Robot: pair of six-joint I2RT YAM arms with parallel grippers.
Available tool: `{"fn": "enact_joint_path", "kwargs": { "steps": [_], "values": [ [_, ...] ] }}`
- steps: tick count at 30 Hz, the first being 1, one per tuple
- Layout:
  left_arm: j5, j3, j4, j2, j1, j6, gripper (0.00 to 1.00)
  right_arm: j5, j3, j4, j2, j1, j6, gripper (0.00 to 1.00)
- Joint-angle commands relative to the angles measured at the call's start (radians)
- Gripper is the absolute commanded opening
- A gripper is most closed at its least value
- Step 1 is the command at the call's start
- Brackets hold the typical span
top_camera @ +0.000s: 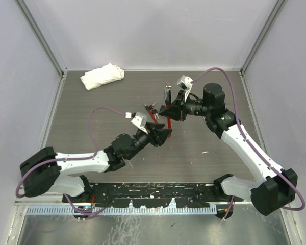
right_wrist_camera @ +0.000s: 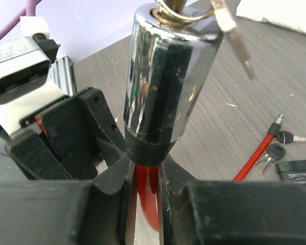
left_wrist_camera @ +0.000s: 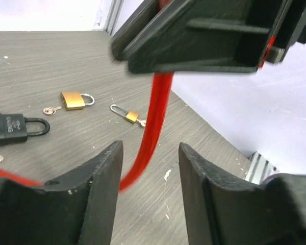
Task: Lock with the key
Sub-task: Adjust the key in the lock.
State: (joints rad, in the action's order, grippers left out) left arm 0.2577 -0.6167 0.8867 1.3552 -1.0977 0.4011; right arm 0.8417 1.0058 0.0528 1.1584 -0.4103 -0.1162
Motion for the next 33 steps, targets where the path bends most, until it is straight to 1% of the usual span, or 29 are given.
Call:
{"fn": "enact_joint_path", "kwargs": {
  "steps": [1, 3, 8, 10, 12, 16, 20, 23, 28, 33],
  "values": [
    [0.012, 0.112, 0.101, -0.167, -0.004, 0.042, 0.52, 0.001, 0.167, 0.165, -0.024, 0.002, 0.232, 0.01],
    [0.0, 0.152, 0.06, -0.239, -0.004, 0.049, 0.54, 0.02, 0.221, 0.225, -0.005, 0.001, 0.265, 0.01],
    [-0.022, 0.224, -0.128, -0.427, -0.004, 0.056, 0.6, 0.034, 0.396, 0.417, 0.061, 0.002, 0.392, 0.01],
    [-0.004, 0.268, -0.152, -0.481, -0.004, 0.079, 0.63, 0.031, 0.472, 0.499, 0.083, 0.002, 0.448, 0.01],
    [0.018, 0.316, -0.13, -0.524, -0.004, 0.113, 0.67, 0.025, 0.534, 0.553, 0.095, 0.002, 0.489, 0.01],
    [0.046, 0.387, -0.057, -0.54, -0.004, 0.179, 0.71, 0.003, 0.666, 0.664, 0.13, 0.0, 0.578, 0.01],
    [0.033, 0.388, -0.026, -0.509, -0.004, 0.215, 0.74, -0.05, 0.825, 0.804, 0.18, -0.002, 0.706, 0.01],
    [0.018, 0.376, -0.017, -0.481, -0.004, 0.22, 0.75, -0.084, 0.907, 0.86, 0.199, -0.004, 0.749, 0.01],
    [0.03, 0.391, -0.001, -0.461, -0.004, 0.239, 0.75, -0.069, 0.936, 0.86, 0.187, -0.004, 0.725, 0.01],
    [0.031, 0.422, -0.03, -0.504, -0.004, 0.267, 0.76, -0.039, 0.938, 0.853, 0.156, -0.004, 0.701, 0.01]
  ]
}}
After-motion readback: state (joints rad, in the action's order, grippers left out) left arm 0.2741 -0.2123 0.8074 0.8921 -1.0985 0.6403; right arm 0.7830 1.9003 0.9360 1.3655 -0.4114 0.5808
